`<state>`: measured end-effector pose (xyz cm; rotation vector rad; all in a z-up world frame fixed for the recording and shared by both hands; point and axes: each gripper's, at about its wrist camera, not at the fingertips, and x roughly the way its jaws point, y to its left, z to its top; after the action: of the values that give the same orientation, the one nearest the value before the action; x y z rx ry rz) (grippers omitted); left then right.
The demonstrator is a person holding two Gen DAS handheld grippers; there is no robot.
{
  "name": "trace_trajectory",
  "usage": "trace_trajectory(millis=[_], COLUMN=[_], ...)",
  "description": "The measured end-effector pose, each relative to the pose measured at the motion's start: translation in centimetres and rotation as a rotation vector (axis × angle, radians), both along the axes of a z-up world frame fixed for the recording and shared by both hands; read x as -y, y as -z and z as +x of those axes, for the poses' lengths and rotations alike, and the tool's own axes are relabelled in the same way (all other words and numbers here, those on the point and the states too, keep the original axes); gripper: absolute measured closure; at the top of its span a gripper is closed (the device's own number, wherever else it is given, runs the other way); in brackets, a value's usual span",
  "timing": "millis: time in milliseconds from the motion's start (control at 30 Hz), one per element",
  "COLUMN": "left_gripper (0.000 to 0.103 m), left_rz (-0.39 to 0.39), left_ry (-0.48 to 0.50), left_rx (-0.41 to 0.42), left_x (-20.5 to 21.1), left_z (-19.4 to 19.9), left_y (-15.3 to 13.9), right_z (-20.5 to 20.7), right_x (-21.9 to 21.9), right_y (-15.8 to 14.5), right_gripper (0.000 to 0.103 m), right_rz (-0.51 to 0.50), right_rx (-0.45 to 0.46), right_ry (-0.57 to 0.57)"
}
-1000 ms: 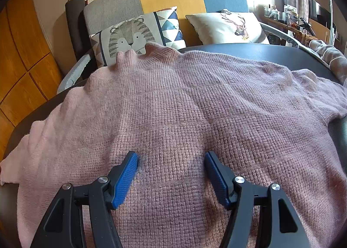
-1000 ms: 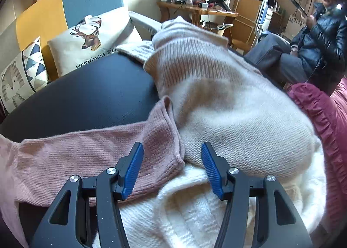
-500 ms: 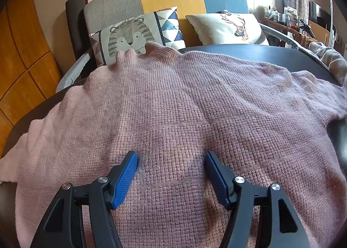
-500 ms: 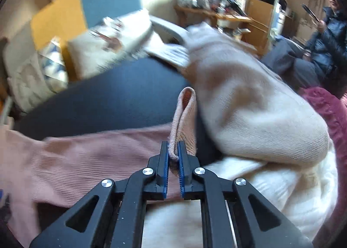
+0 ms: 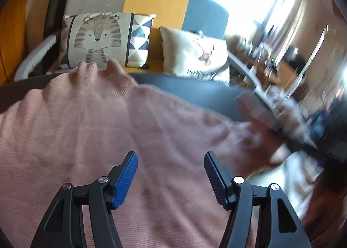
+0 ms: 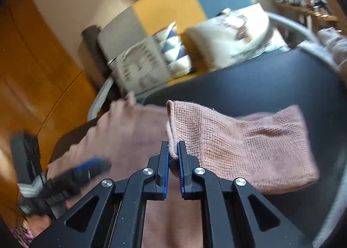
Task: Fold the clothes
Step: 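Carry the sleeve across the sweater body and lay it down with the right gripper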
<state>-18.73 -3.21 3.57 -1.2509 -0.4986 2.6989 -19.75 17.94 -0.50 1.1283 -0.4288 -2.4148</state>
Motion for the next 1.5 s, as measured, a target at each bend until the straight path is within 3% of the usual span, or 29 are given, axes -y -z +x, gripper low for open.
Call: trace_trajectory(millis=[200, 433, 767, 833, 867, 900, 933, 967, 1100, 1267, 1500], left_gripper=[0.038, 0.037, 0.039, 0.048, 0.068, 0.092, 0.098, 0.098, 0.098, 0.098, 0.098], left_rz=[0.137, 0.282, 0.33, 0.346, 0.345, 0.332, 0.319, 0.316, 0.322, 0.377, 0.354], left_ry=[-0.021, 0.029, 0.051, 0.054, 0.059, 0.062, 0.063, 0.069, 0.08, 0.076, 0.056], left_rx=[0.13, 0.206, 0.33, 0.316, 0.299, 0.292, 0.285, 0.274, 0.223, 0.16, 0.075], left_x=[0.6, -1.0, -3.5, -3.6, -3.7, -3.9, -3.9, -3.8, -2.9, -0.5, 3.9], left_z=[-2.8, -4.6, -6.5, -6.5, -6.5, -6.6, -6.7, -6.7, -6.8, -7.4, -7.9], left_y=[1.9, 4.1, 5.8, 5.7, 5.6, 5.4, 5.2, 4.9, 3.6, 1.0, -2.9], right_z=[0.8, 2.0, 3.8, 4.0, 4.1, 4.3, 4.5, 5.0, 6.7, 6.0, 2.2], right_x=[2.5, 2.2, 3.7, 4.1, 4.3, 4.1, 3.9, 3.3, 1.2, 0.7, -1.3], right_y=[2.7, 3.2, 2.9, 2.9, 2.9, 3.0, 3.0, 2.9, 2.9, 4.7, 6.5], right_gripper=[0.095, 0.095, 0.095, 0.093, 0.091, 0.082, 0.078, 0.072, 0.072, 0.072, 0.072], right_rz=[-0.01, -0.045, -0.02, 0.006, 0.019, 0.023, 0.013, -0.002, -0.029, 0.046, 0.025], right_rx=[0.032, 0.022, -0.054, -0.056, -0.058, -0.048, -0.042, -0.055, -0.086, -0.009, 0.081], right_ry=[-0.03, -0.075, -0.128, -0.129, -0.13, -0.128, -0.125, -0.113, -0.076, -0.09, 0.061])
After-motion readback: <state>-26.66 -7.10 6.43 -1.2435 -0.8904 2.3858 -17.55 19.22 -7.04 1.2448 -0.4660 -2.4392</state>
